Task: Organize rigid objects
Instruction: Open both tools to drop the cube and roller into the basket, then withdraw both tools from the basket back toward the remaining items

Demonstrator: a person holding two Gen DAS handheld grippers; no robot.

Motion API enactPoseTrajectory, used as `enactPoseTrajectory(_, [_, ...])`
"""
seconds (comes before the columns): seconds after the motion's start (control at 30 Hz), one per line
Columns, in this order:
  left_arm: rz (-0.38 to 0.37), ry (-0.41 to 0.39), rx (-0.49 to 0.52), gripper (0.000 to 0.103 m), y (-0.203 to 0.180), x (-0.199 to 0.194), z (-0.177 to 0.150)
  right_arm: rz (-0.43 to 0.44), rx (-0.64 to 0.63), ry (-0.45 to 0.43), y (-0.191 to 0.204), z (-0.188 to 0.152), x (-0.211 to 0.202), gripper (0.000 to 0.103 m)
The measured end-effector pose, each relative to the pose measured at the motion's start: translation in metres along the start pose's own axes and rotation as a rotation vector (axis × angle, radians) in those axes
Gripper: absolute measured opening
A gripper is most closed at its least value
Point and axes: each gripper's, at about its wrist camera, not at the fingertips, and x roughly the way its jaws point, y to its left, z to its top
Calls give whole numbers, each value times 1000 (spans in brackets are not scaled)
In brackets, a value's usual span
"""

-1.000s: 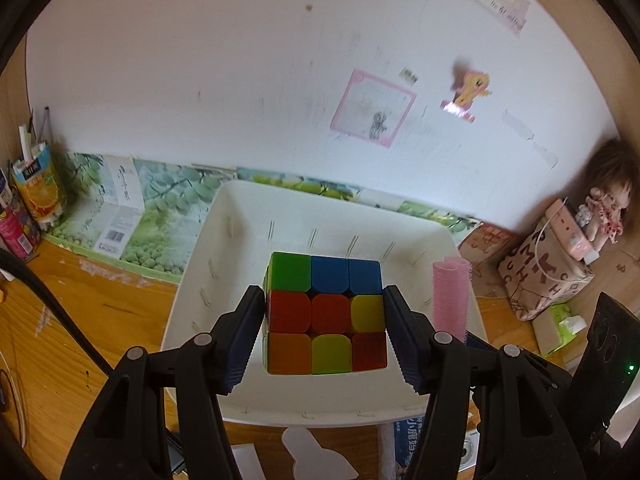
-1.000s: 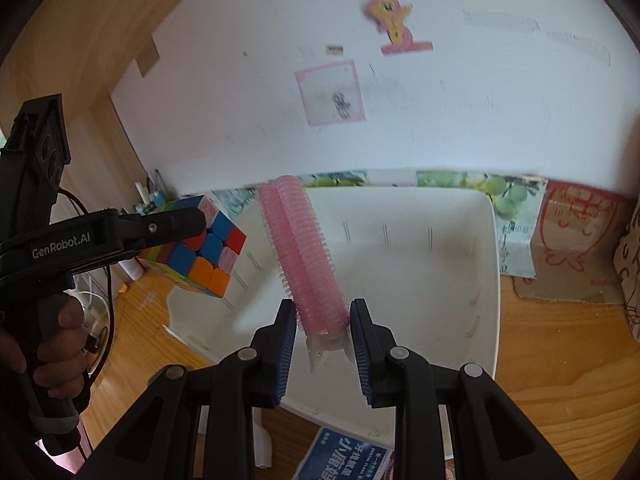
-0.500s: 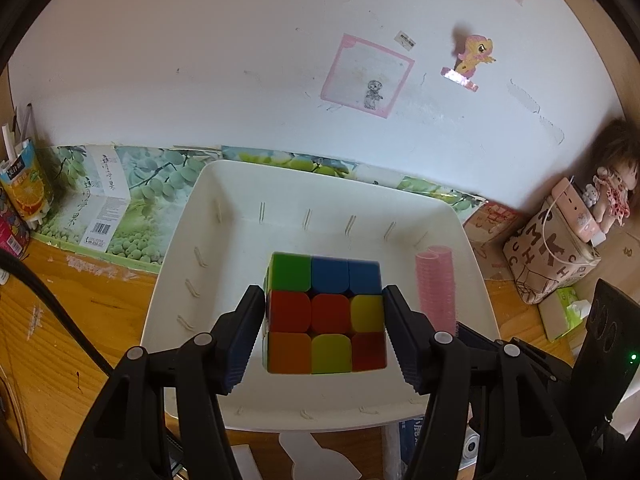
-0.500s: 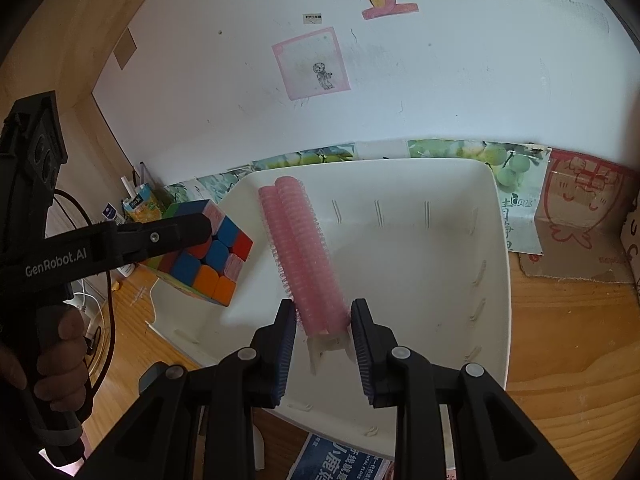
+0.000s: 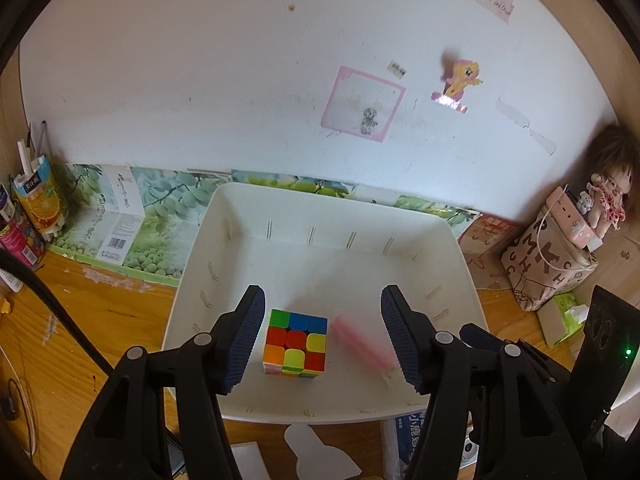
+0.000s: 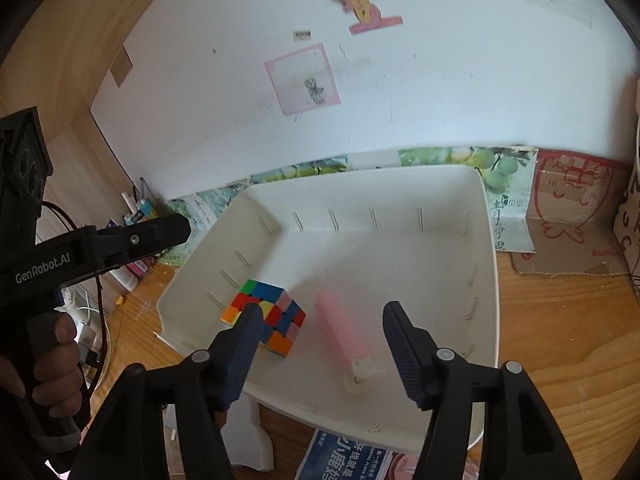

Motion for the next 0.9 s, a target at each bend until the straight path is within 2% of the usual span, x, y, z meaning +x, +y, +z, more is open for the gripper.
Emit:
enactPoseTrajectory(0.3, [-8,-87,19,69,-9,-48,-1,10,-23,-87,20,4,-39,78])
enactPoseTrajectory(0.67, [-2,-205,33,77,-18,-114,-15,7,-57,-202,45,-1,-96,81])
enactPoseTrajectory(0.9, [9,-249,17,78,-15,-142,-32,-11,-79,-247,57,-9,-124,81])
